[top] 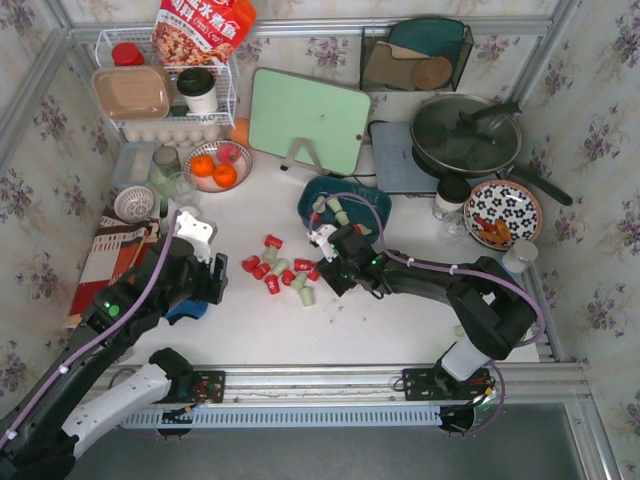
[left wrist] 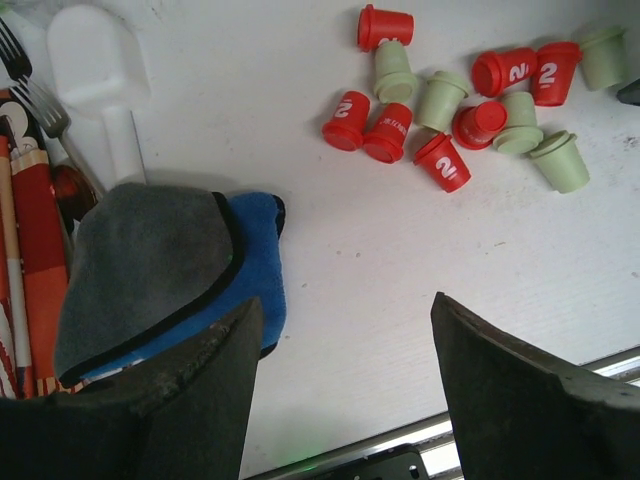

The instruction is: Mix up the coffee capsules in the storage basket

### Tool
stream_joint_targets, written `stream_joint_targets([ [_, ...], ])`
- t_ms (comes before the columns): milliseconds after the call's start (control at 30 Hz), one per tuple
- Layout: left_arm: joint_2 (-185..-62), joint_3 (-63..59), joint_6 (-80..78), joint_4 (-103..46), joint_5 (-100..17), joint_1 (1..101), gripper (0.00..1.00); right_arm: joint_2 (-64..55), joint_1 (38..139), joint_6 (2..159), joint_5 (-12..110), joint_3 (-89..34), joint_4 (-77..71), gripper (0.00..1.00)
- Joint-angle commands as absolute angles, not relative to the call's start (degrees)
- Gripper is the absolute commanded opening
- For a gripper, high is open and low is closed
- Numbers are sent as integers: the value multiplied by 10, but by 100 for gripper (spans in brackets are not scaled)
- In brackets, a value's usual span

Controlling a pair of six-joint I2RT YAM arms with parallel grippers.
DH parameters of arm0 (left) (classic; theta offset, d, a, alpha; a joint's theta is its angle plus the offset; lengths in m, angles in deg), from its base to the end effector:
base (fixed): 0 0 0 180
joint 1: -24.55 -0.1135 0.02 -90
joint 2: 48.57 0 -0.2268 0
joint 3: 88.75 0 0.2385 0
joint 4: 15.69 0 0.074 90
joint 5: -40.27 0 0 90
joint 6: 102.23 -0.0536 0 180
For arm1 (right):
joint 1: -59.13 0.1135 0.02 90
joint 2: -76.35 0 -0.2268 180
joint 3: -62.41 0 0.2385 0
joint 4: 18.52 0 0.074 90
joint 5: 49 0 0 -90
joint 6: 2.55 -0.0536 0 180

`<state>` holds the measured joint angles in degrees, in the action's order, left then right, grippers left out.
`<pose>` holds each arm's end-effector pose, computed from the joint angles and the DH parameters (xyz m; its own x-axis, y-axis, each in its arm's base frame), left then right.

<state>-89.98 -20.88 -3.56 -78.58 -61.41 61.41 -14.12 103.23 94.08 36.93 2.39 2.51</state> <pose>0.1387 -0.0904 0.2947 -0.5386 0.2193 -0.8135 0.3803 0.9249 -0.0024 0.2230 0.2108 0.1197 -0.4816 -0.6271 -0.6122 -0.7229 0.6792 -0.1271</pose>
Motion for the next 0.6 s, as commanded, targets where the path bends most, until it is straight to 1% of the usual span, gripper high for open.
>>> stream_joint_targets([
  [0, -880, -212, -39, -778, -601, 613, 70, -152, 1034, 953, 344, 13, 38, 68],
  [133, -864, -217, -40, -773, -599, 612, 71, -162, 1034, 950, 354, -4, 44, 69],
  [333, -856, -215, -40, -774, -591, 613, 71, -160, 1040, 843, 360, -15, 14, 67],
  [467, -850, -215, -40, -775, -591, 613, 71, -158, 1047, 722, 303, 5, -19, 67],
  [567, -843, -217, -40, -773, -590, 612, 71, -157, 1048, 640, 260, 31, -47, 64],
])
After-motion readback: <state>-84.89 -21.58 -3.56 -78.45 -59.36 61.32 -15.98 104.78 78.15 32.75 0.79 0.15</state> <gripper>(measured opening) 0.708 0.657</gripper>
